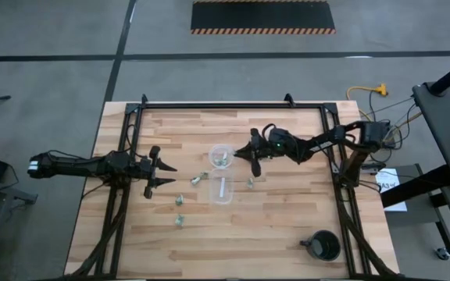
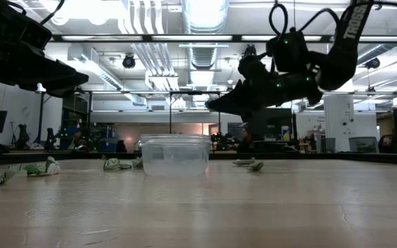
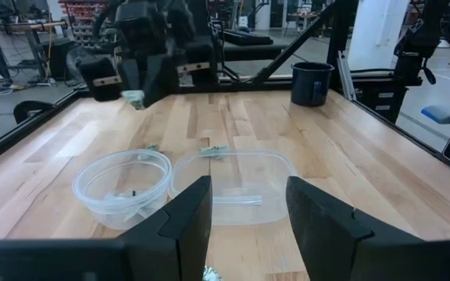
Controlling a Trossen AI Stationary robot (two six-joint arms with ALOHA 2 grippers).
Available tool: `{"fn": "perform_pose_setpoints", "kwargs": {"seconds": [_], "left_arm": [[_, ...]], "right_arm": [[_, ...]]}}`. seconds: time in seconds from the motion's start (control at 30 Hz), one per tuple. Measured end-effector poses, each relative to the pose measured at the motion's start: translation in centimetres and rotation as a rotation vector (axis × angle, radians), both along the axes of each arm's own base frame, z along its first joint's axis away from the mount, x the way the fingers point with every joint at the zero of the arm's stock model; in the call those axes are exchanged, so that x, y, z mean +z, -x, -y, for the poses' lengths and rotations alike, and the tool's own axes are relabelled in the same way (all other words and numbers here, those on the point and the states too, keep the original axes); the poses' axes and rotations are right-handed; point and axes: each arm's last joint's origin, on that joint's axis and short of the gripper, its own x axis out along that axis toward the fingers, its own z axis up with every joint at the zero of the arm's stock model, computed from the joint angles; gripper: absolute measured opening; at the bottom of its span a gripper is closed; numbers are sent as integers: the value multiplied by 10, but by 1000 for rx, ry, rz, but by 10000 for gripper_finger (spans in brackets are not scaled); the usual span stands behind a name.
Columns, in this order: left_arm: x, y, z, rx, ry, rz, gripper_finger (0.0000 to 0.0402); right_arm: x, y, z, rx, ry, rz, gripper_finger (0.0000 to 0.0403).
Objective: Pick and place items into bin
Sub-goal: Put the stevia packet into the circular transparent bin
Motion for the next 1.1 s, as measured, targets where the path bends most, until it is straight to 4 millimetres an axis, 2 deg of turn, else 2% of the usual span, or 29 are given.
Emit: {"fn": "perform_pose_setpoints", "kwargs": {"seconds": [0.27,0.53,1.1], "left_arm": [[0,0,0,0,0,0,149],[0,0,0,0,0,0,149],[0,0,0,0,0,0,149]], "right_arm": [[-29,-15,4,-13,-43,185,9],[-56,-24,6,-7,-60,223,9],[-55,-32,9,11,-50,246,22]]}}
